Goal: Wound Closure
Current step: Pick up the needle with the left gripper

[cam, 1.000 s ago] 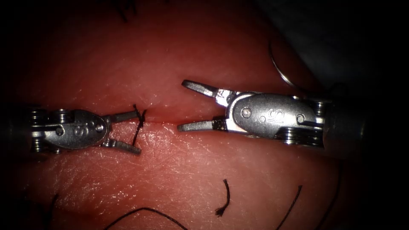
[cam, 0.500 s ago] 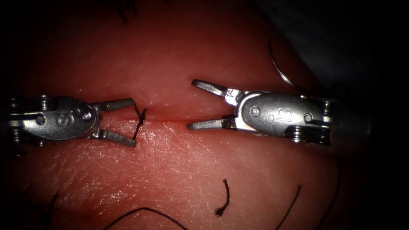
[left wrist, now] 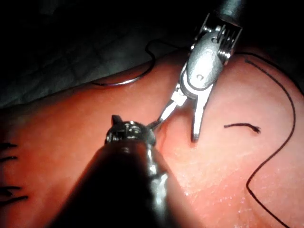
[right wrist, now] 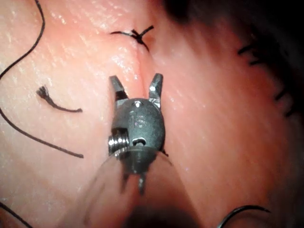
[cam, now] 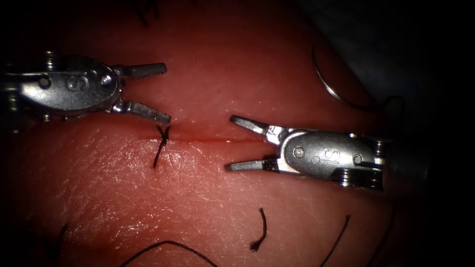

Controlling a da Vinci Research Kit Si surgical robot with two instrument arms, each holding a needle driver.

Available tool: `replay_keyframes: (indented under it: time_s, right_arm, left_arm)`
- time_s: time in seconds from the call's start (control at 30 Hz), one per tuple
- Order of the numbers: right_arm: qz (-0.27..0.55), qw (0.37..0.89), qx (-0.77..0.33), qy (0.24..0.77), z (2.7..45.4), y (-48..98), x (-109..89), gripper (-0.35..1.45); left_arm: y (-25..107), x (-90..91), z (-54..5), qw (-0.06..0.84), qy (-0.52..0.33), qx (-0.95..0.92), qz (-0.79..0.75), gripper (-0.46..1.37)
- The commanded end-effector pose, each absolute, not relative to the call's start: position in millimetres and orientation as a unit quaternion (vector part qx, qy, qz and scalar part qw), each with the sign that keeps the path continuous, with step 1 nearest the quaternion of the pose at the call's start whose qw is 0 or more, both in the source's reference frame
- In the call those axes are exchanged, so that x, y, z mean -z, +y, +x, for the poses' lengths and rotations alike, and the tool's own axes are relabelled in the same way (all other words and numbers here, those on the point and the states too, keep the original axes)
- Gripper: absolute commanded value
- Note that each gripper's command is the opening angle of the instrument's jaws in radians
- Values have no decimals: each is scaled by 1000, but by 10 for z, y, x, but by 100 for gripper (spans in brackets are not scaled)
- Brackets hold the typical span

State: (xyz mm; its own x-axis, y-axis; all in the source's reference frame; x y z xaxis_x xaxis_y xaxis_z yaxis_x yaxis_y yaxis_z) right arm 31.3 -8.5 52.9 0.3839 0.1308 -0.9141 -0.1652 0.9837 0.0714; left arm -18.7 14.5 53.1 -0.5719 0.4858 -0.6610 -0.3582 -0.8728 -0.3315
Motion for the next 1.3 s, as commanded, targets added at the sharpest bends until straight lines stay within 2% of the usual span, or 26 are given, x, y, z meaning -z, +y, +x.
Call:
replay_keyframes:
  time_s: [0.03,0.47,0.57,0.73,1.3]
  right_arm:
    - [-15,832,-88,547,313,-87,-527,120]
    - [-24,833,-97,544,335,-112,-513,138]
    - [-25,834,-98,542,342,-116,-513,140]
    - [-26,834,-99,542,343,-117,-513,140]
    - [-24,835,-98,541,342,-117,-509,139]
  left_arm:
    - [148,-532,-193,233,-78,-885,-396,45]
    - [182,-547,-273,165,-72,-890,-418,58]
    - [192,-555,-296,142,-68,-893,-422,53]
    - [197,-568,-319,121,-81,-901,-409,77]
    - [208,-640,-392,5,-118,-908,-403,90]
